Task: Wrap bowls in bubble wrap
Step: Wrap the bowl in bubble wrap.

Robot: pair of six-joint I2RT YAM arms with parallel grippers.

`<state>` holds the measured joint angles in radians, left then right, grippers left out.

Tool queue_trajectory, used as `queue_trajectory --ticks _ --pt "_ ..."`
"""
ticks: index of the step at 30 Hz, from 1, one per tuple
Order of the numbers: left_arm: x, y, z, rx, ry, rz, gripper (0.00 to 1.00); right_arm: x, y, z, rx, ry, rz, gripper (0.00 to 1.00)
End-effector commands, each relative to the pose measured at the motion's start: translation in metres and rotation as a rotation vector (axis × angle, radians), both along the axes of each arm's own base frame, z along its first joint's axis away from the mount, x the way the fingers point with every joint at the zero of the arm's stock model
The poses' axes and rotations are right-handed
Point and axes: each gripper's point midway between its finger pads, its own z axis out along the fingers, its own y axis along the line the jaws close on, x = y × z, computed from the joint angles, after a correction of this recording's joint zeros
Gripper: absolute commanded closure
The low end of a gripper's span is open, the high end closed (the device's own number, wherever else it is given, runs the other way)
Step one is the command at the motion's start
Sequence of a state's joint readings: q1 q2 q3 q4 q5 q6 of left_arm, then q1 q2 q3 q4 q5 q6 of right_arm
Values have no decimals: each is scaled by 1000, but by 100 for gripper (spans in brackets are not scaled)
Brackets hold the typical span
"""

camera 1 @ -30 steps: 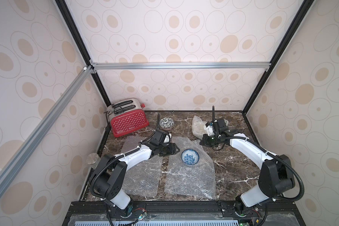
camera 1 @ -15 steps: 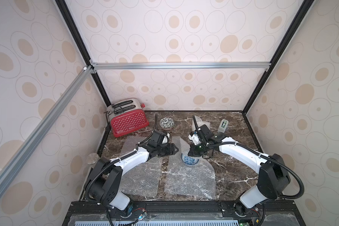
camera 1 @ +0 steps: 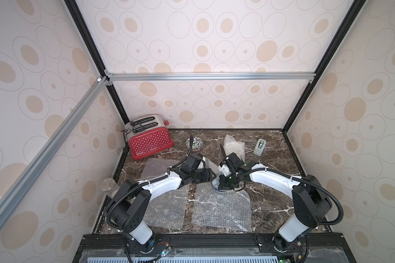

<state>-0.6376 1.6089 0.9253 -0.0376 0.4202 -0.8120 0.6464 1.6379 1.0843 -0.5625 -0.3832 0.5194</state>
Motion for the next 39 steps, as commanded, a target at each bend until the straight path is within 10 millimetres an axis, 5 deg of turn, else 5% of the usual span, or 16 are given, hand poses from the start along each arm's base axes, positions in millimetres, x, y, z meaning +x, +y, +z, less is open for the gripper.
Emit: queue_trajectory --ticks 1,6,11,15,20,25,29,32,39 --pt "3 -6 -5 -11 13 9 33 -2 3 -1 25 -1 -13 96" --pt "-9 -28 -25 25 51 -70 34 -2 6 4 46 -3 -2 93" --pt "-14 -26 -44 70 82 -79 36 -5 7 20 72 -21 20 70" --pt "-15 -21 -43 89 75 -78 37 -4 -2 35 52 -51 27 64" --pt "-16 -18 -42 98 68 -75 42 26 -44 59 18 -147 -98 64" --pt "-16 -17 -41 103 62 -78 48 64 -97 55 -182 -255 -180 63" --pt "-15 -19 -40 98 61 -78 52 73 -75 37 -159 -198 -33 61" --pt "-15 -19 -38 96 56 -80 65 84 -68 27 -151 -204 -11 60" --pt "-14 -16 -35 105 44 -73 65 81 -48 16 -83 -136 57 62"
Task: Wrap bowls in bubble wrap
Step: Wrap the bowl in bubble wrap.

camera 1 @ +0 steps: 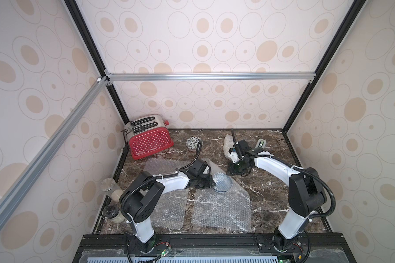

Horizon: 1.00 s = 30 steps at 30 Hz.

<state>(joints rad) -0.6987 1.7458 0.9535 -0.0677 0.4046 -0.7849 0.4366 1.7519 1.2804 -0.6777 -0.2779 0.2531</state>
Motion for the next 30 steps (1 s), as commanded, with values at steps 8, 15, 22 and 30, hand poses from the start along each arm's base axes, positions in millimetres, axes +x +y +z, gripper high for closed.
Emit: queue_trajectory --ticks 8,15,22,30 --pt "6 -4 15 -4 -40 -12 65 -4 0 -23 -65 49 66 66" --pt "8 -6 17 -8 -46 -11 65 -11 8 -41 -181 63 136 65" --pt "9 2 27 12 -74 6 62 -12 7 -48 -223 53 147 83" --pt "40 61 57 20 -138 185 44 -11 5 -42 -201 22 153 96"
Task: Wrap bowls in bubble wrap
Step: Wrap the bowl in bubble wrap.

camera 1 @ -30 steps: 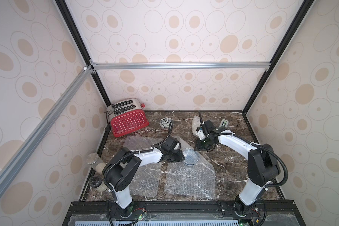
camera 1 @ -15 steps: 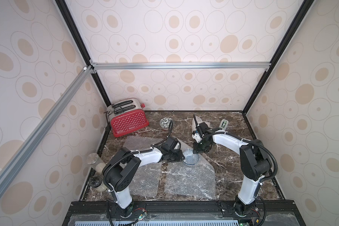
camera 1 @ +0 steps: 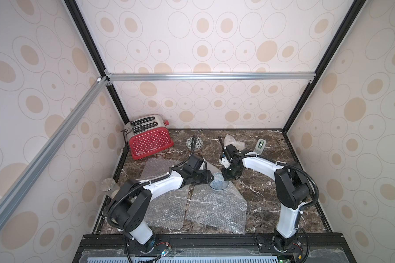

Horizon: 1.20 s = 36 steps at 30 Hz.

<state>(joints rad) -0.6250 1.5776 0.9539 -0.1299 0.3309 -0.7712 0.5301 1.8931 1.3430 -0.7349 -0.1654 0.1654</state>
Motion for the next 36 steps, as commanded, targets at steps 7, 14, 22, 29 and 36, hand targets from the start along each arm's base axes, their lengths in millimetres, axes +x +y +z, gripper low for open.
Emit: queue_trajectory --ticks 7,14,22,29,36 --pt "49 53 0 65 -1 117 41 -1 -24 7 35 -22 2 97" --pt "103 40 -15 21 47 125 40 -3 -22 5 83 -4 22 97" --pt "46 53 -23 39 141 48 42 12 -53 5 89 -7 -117 98" --pt "-45 78 -16 115 258 29 40 25 -54 12 93 -37 -135 98" --pt "-127 110 -34 230 446 76 35 29 -51 15 110 -46 -138 98"
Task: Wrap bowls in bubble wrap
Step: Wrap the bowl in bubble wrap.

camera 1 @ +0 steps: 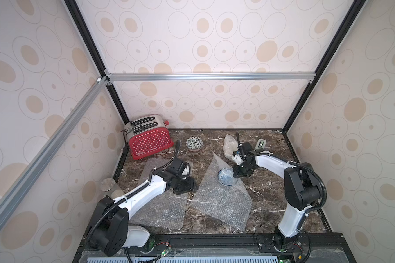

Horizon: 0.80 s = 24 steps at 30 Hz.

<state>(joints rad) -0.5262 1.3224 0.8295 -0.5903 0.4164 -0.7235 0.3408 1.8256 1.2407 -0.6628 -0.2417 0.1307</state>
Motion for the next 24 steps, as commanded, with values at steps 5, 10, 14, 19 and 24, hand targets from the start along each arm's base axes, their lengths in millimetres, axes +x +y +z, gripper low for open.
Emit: queue_trajectory --ticks 5,10,14,19,24 --pt "-45 19 -30 73 174 75 35 7 8 14 41 -36 3 97" --pt "-36 1 -39 24 157 89 37 5 8 12 44 -34 5 97" --pt "-33 -5 -45 10 154 95 41 6 7 12 42 -38 3 97" --pt "-30 -12 -52 21 153 83 43 6 6 12 38 -41 3 97" --pt "-33 -9 -63 56 172 88 44 5 5 11 28 -41 6 97"
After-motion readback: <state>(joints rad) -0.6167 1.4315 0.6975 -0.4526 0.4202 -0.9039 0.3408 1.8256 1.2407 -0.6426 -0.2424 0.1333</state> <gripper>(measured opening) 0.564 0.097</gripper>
